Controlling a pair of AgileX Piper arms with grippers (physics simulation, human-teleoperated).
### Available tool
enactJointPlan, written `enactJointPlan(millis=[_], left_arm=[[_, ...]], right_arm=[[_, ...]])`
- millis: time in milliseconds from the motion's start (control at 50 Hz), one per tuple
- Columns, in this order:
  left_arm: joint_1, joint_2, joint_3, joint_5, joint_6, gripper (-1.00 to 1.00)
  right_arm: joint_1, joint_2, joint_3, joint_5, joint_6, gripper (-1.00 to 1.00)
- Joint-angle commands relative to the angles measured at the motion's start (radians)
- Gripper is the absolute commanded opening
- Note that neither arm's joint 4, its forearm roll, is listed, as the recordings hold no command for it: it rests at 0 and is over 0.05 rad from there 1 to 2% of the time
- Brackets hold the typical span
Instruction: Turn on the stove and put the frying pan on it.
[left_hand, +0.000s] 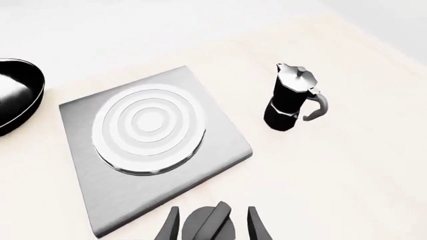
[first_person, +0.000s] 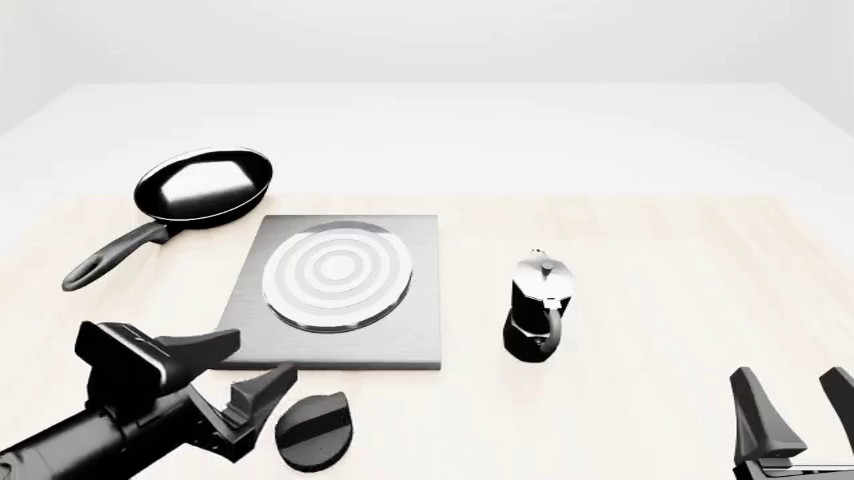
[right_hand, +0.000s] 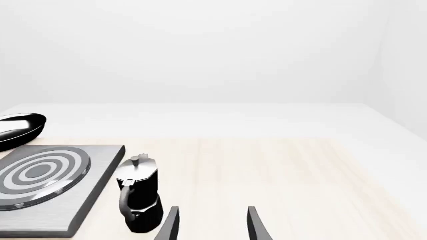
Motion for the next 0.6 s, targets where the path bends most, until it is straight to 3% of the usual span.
enactJointPlan(millis=[20,220,320,340,600], left_arm=[[0.081,-0.025,-0.045,0.064,0.039,1.0],[0.142,-0.048,-0.095,0.13,0.077,1.0],[0.157,-0.046,-0.119,0.145,0.061,1.0],[0.191,-0.039,-0.126,0.144,0.089,1.0],[0.31,0.023,-0.233,0.202,0.147,1.0]], right_arm=[[0.0,0.0,0.0,0.0,0.0,1.0],[0.0,0.0,0.0,0.0,0.0,1.0],[0.0,0.0,0.0,0.0,0.0,1.0],[0.0,0.0,0.0,0.0,0.0,1.0],[0.0,0.0,0.0,0.0,0.0,1.0]])
